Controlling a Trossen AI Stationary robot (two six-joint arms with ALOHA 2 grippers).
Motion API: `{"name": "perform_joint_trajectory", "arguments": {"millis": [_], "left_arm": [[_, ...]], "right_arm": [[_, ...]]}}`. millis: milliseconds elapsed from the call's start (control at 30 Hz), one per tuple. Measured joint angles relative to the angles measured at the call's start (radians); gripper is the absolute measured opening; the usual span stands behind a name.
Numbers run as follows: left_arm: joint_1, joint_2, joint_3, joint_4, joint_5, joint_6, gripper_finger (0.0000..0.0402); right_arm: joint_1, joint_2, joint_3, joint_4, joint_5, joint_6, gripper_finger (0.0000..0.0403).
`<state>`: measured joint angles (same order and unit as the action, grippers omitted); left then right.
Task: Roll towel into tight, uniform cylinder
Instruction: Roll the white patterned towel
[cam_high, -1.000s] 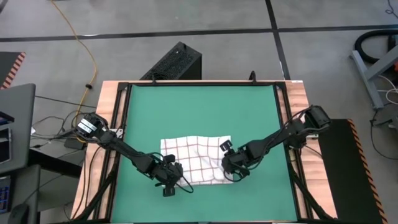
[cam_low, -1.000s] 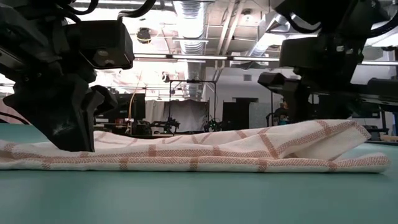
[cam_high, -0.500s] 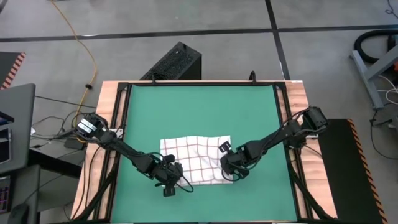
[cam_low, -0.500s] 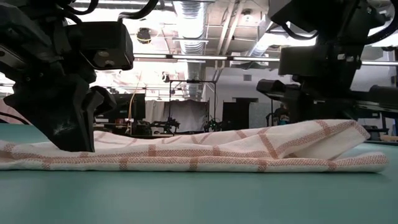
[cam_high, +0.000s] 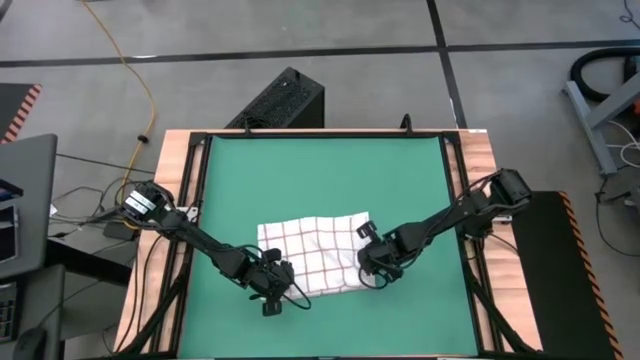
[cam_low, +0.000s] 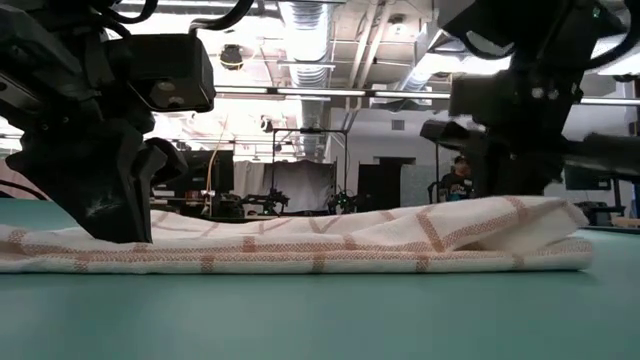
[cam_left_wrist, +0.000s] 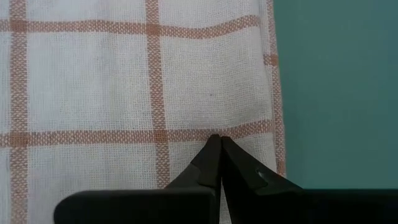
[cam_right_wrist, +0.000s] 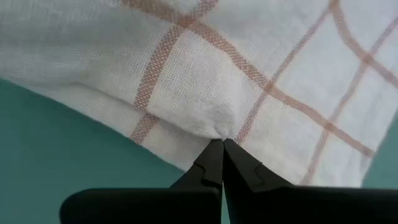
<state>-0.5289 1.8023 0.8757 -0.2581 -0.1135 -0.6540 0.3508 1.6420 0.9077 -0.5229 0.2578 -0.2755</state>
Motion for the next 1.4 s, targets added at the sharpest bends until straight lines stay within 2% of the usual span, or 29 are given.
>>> {"name": "perform_joint_trajectory", "arguments": {"millis": [200,333,400,633,733,867,967,1100,1167,1233,1400], "left_arm": [[0.000,0.000,0.000,0.000,-0.003,0.003,0.0000],[0.000,0.000,0.000,0.000,-0.003,0.003,0.0000],[0.000,0.000,0.000,0.000,-0.004,0.003,0.0000],[0.000,0.000,0.000,0.000,-0.004,0.003,0.0000],[0.000,0.000,0.000,0.000,-0.005,0.013,0.0000],[0.000,0.000,0.000,0.000,-0.005,0.034,0.0000],[0.000,0.000,0.000,0.000,-0.005,0.040,0.0000],[0.000,0.000,-0.002,0.014,-0.019,0.002,0.0000],[0.000,0.000,-0.005,0.026,-0.019,0.003,0.0000],[0.000,0.000,-0.005,0.029,-0.019,0.003,0.0000],[0.000,0.000,-0.005,0.027,-0.020,0.003,0.0000]], "right_arm": [[0.003,-0.042,0.001,-0.091,0.015,0.018,0.0014],[0.014,-0.058,0.002,-0.133,0.090,0.066,0.0015],[0.014,-0.059,0.002,-0.140,0.095,0.075,0.0018],[0.021,-0.051,0.002,-0.100,-0.091,0.125,0.0050],[0.023,-0.064,0.002,-0.116,-0.096,0.170,0.0066],[0.011,-0.098,0.003,-0.173,-0.052,0.228,0.0091],[-0.001,-0.129,0.003,-0.188,-0.067,0.277,0.0107],[0.009,-0.190,0.003,-0.053,-0.181,0.353,0.0118],[0.038,-0.205,0.004,0.038,-0.201,0.421,0.0120],[0.079,-0.204,0.005,0.083,-0.173,0.511,0.0121],[0.202,-0.142,0.004,0.089,-0.022,0.733,0.0121]]}}
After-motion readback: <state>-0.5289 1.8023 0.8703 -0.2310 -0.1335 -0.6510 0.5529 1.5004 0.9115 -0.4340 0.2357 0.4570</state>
